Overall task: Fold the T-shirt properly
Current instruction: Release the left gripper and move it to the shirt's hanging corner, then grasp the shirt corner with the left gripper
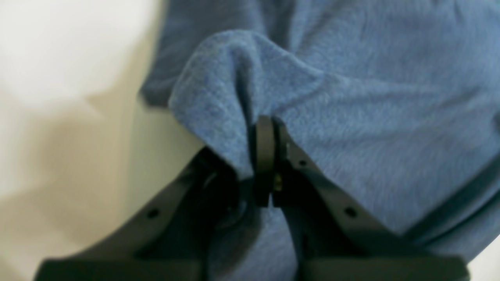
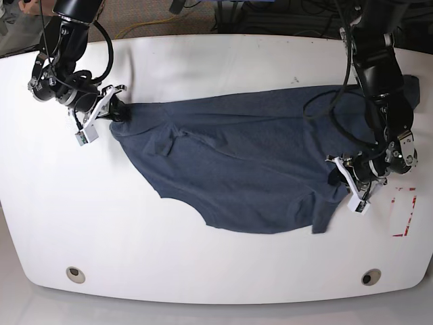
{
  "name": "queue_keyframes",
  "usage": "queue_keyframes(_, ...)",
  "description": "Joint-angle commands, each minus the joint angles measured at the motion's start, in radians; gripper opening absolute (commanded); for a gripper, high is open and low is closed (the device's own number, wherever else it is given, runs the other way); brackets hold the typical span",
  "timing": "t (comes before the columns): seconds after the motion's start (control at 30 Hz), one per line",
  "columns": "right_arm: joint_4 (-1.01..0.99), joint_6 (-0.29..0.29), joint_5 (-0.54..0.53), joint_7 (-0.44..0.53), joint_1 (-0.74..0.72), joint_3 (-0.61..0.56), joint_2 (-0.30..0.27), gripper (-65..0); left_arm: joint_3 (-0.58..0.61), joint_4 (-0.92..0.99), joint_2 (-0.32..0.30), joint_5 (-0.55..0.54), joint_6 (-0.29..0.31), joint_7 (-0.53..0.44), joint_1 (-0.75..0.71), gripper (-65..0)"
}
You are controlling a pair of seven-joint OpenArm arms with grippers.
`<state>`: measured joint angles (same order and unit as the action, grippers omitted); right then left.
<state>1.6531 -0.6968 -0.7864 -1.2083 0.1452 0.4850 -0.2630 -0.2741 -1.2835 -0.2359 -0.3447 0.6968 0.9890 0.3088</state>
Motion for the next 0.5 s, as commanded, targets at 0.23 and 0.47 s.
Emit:
queue_keyframes(0.23,0.015,-0.001,-0.009,0.015,-0.012,0.004,-0.019,-65.0,0.002,-0.163,-0.039,-0.020,0.001,0.032,-0.064,-44.9)
queue_keyframes(0.47,0.015,-0.001,-0.009,0.015,-0.020,0.001,-0.019,-65.0,0.002,-0.163,-0.064,-0.026,0.001,0.032,-0.099,-27.6)
